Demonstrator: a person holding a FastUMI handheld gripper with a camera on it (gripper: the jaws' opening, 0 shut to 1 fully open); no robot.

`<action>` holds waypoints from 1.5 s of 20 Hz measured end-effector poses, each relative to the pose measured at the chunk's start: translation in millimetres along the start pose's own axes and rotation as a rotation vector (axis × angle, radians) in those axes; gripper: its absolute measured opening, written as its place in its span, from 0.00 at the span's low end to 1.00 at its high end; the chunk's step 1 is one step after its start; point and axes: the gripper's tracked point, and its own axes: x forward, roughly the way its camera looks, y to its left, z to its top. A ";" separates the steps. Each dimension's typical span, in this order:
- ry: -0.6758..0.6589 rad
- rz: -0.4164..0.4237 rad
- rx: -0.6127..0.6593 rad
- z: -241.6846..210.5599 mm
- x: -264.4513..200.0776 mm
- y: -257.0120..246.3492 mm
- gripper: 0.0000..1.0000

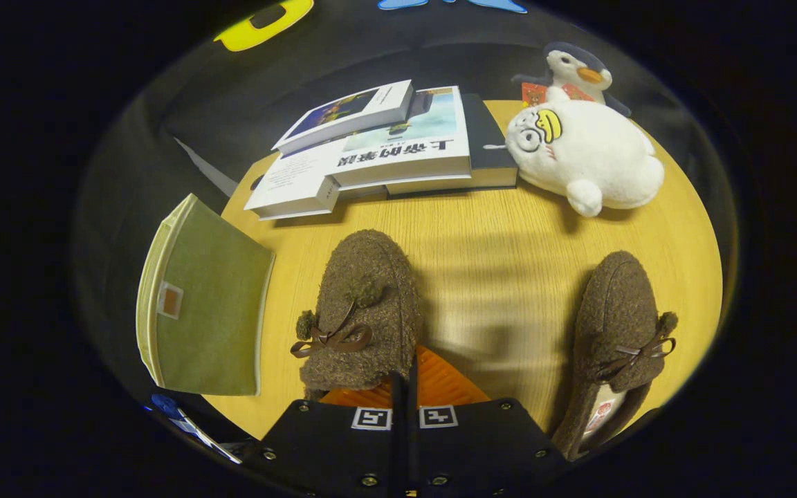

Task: Open the storage box then place both shoes into the box .Put the left shoe in first, then the right shoe, with the right side of both shoes facing outward in a uniform manner.

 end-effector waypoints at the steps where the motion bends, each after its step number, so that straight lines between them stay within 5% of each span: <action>1: -0.004 0.009 0.002 4.9 -8.3 4.8 0.00; 15: -0.085 0.148 -0.118 82.6 -95.2 127.3 0.00; 30: 0.035 0.270 -0.308 76.0 -41.9 306.8 0.00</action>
